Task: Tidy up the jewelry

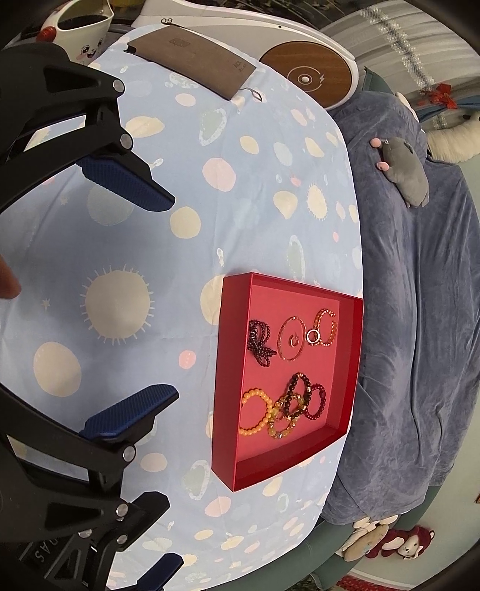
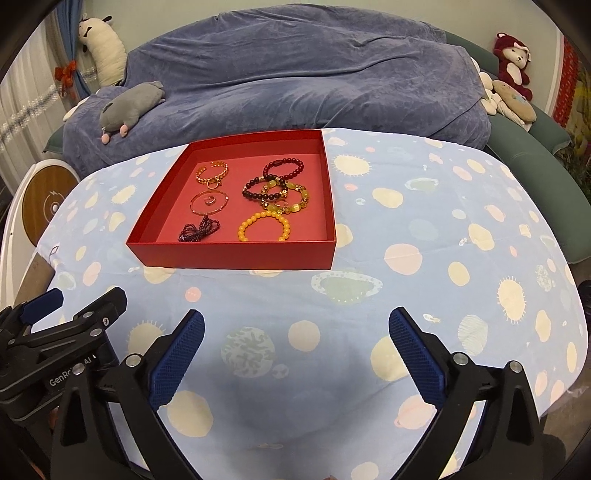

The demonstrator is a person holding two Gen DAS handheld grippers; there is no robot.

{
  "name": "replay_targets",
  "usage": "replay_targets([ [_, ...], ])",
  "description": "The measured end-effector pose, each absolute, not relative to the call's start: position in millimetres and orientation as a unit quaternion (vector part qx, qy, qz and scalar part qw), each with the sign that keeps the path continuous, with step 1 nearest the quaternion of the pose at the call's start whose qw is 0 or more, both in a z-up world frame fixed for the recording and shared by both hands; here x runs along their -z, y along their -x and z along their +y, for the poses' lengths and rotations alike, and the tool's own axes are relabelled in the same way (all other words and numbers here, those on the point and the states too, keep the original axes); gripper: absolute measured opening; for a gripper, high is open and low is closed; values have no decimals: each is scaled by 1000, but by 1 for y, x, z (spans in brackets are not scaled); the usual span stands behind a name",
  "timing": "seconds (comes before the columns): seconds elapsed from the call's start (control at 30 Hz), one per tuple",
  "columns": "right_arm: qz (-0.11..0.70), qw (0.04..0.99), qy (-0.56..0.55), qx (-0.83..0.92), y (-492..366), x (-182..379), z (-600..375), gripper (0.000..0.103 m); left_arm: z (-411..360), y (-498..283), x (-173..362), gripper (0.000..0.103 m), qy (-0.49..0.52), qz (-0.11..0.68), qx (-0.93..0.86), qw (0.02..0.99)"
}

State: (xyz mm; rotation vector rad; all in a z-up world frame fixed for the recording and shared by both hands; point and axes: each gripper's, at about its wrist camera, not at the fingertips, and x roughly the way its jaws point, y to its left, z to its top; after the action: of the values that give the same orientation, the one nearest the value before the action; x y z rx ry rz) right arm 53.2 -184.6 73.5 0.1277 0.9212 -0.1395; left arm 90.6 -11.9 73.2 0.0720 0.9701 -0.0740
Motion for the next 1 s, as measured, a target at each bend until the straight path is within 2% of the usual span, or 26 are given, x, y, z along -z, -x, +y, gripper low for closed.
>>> replay_targets([
  [0.33, 446, 889, -69, 79, -52, -72, -188, 96, -10, -90, -73, 96, -32, 465, 33, 884],
  [1.0, 441, 891, -61, 90, -50, -72, -187, 96, -8, -89, -67, 96, -27, 473, 31, 880],
])
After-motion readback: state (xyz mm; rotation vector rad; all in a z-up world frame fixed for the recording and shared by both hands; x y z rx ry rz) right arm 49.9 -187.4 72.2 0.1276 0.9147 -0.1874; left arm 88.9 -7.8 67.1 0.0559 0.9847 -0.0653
